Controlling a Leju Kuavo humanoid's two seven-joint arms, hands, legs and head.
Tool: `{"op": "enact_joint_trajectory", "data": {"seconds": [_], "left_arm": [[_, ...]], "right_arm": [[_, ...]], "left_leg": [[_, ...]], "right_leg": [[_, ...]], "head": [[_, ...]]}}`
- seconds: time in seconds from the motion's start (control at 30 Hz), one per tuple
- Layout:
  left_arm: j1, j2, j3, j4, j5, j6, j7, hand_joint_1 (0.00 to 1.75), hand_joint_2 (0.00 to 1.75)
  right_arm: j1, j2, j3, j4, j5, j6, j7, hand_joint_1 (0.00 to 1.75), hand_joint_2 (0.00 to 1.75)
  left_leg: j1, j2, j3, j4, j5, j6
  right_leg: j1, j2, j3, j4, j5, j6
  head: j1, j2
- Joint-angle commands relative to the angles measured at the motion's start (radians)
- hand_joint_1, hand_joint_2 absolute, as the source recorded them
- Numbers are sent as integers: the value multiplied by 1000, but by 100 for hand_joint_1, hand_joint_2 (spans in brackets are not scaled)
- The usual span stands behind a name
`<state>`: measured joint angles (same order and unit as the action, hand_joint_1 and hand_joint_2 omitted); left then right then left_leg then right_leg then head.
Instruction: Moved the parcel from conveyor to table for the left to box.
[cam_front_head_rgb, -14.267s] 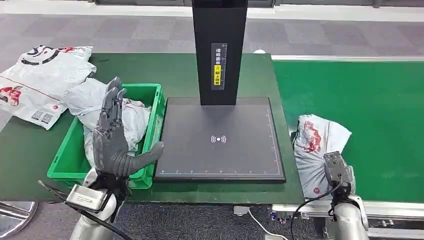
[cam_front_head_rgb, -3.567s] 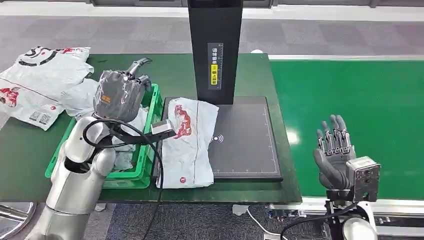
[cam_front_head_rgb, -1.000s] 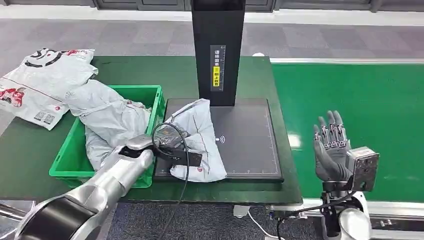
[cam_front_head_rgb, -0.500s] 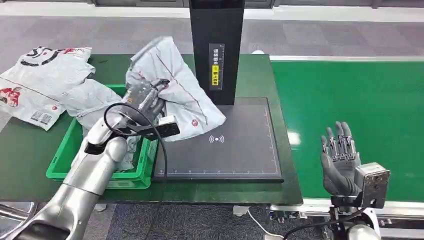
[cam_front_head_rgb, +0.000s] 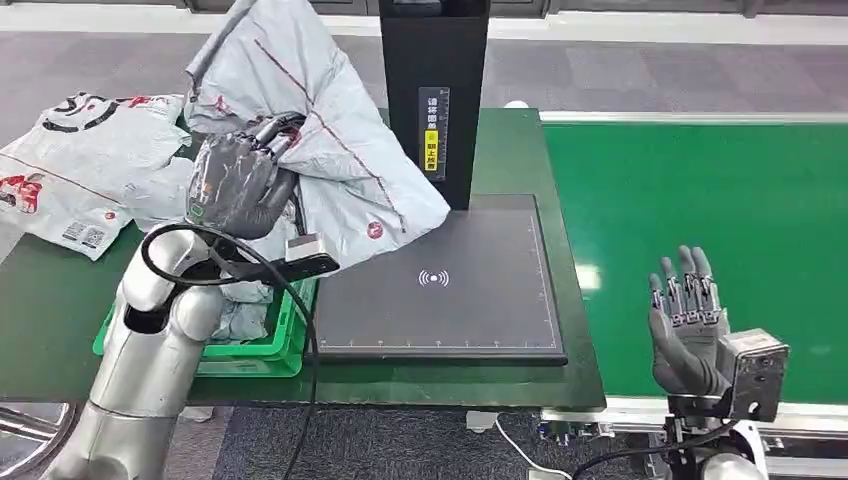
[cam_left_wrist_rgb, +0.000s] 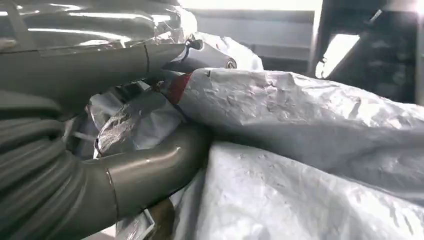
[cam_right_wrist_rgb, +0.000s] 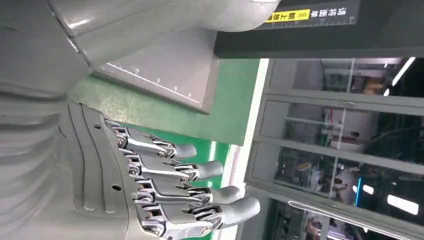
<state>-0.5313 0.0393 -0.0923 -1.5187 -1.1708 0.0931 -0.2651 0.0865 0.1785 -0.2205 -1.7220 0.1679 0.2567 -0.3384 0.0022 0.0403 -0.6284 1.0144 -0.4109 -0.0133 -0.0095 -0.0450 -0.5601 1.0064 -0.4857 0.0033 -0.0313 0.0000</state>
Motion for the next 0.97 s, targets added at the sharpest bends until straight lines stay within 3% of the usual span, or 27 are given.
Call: {"op": "enact_joint_trajectory", "data": {"seconds": [0.03, 0.2, 0.27, 0.3, 0.4, 0.5, 0.97], "left_arm": [[-21, 50, 123, 61, -313, -125, 234, 175, 175], [-43, 53, 135, 144, -313, -66, 219, 175, 175], [-46, 67, 144, 186, -359, -145, 270, 175, 175], [-79, 110, 125, 334, -400, -175, 364, 175, 175], [-187, 182, 89, 750, -400, -117, 407, 175, 175], [-224, 199, 98, 963, -400, -33, 381, 175, 175], [-240, 190, 109, 1001, -400, -41, 371, 175, 175]], "right_arm": [[-34, 26, -67, 31, 8, 3, 8, 0, 175], [-40, 26, -68, 38, 8, 5, 7, 0, 175], [-46, 28, -65, 44, 9, 8, 7, 0, 175], [-66, 28, -58, 67, 10, 14, 6, 0, 175], [-109, 21, -26, 112, 20, 16, 8, 0, 175], [-96, 5, -12, 96, 16, 1, 11, 0, 175], [-72, -4, -19, 69, 0, 1, 11, 0, 175]], "left_leg": [[1, -1, 1, 0, 0, 0], [1, -1, 2, -2, 1, 0], [2, -1, 1, -1, 1, -1], [1, -2, 1, -1, 1, -1], [1, -3, 4, -3, 1, -1], [1, 2, 5, -4, 2, -2], [1, 2, 1, -1, 3, -3]], "right_leg": [[0, 4, 1, -1, 0, 0], [0, 5, 0, -1, 1, -1], [2, 5, 0, -2, 1, -1], [1, 3, 0, -1, 0, 0], [0, 2, 3, -2, 1, -1], [1, 6, 3, -3, 3, -2], [2, 7, -1, -1, 2, -3]], "head": [[0, 0], [0, 0], [0, 0], [0, 0], [0, 0], [0, 0], [0, 0]]}}
